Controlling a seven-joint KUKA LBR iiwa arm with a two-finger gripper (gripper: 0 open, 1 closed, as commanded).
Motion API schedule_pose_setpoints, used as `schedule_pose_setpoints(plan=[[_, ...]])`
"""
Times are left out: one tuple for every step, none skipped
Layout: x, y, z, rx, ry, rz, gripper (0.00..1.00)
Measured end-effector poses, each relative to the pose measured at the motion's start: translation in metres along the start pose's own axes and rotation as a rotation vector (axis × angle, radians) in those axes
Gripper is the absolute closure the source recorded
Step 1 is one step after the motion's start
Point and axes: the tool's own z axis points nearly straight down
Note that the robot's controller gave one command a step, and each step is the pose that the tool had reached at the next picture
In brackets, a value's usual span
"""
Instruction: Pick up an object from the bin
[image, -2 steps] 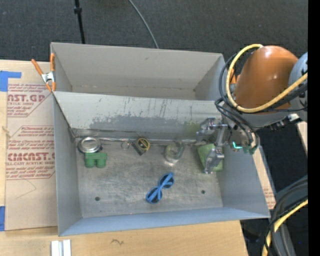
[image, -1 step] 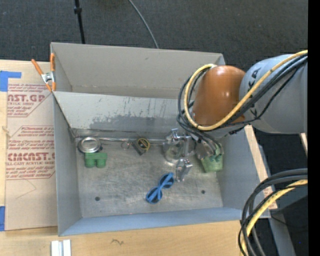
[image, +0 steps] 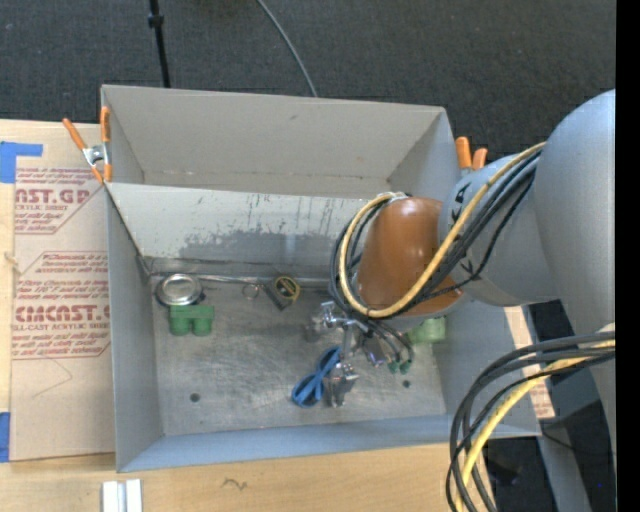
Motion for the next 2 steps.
schedule_pose_setpoints(plan=[[-0.001, -0.001, -0.004, 0.0, 0.003, -0.001, 1.0], [-0.008, 0.003, -0.142, 0.002, -0.002, -0.199, 1.0]])
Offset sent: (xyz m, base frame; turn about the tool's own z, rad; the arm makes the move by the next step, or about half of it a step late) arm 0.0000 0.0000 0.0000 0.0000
